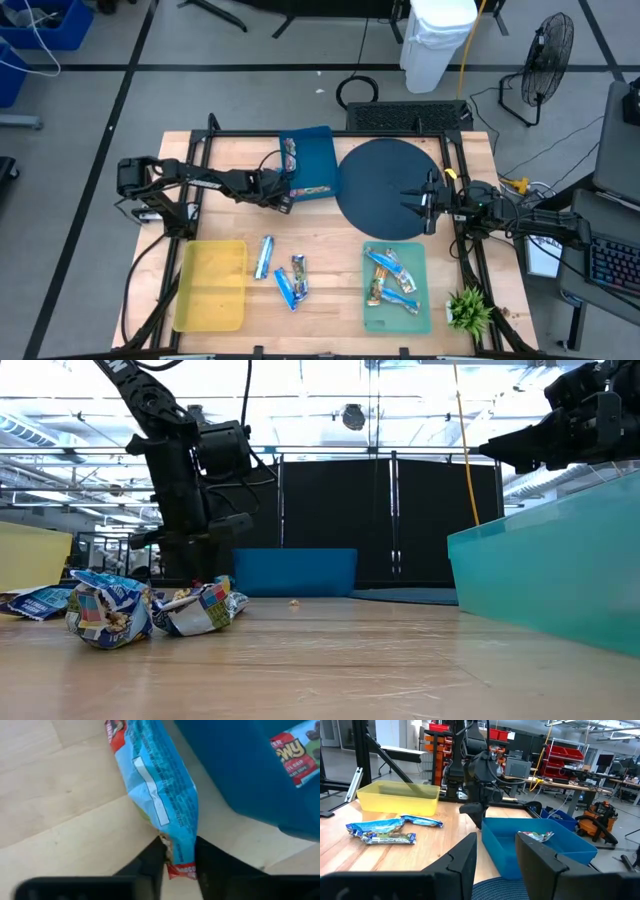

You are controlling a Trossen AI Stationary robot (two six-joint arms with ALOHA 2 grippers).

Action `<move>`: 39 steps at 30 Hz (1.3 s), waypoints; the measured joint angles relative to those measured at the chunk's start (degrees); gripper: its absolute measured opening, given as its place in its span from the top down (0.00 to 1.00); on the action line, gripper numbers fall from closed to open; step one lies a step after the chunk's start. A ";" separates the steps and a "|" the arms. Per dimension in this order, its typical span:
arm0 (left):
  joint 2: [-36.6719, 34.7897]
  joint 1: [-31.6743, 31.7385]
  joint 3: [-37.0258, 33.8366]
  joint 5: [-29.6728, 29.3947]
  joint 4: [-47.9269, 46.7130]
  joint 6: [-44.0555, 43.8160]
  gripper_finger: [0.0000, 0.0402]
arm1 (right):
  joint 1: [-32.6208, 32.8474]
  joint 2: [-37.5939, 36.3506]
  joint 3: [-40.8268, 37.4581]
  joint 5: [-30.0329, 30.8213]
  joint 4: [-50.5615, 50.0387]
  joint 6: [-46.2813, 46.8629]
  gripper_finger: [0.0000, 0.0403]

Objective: Pick and place Granola Bars by type
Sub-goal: Put the red granola bar into the blue bin

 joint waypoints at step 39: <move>-18.14 -3.23 0.00 -14.84 -9.70 -0.95 0.96 | 0.00 0.00 0.00 0.00 -0.09 0.02 0.69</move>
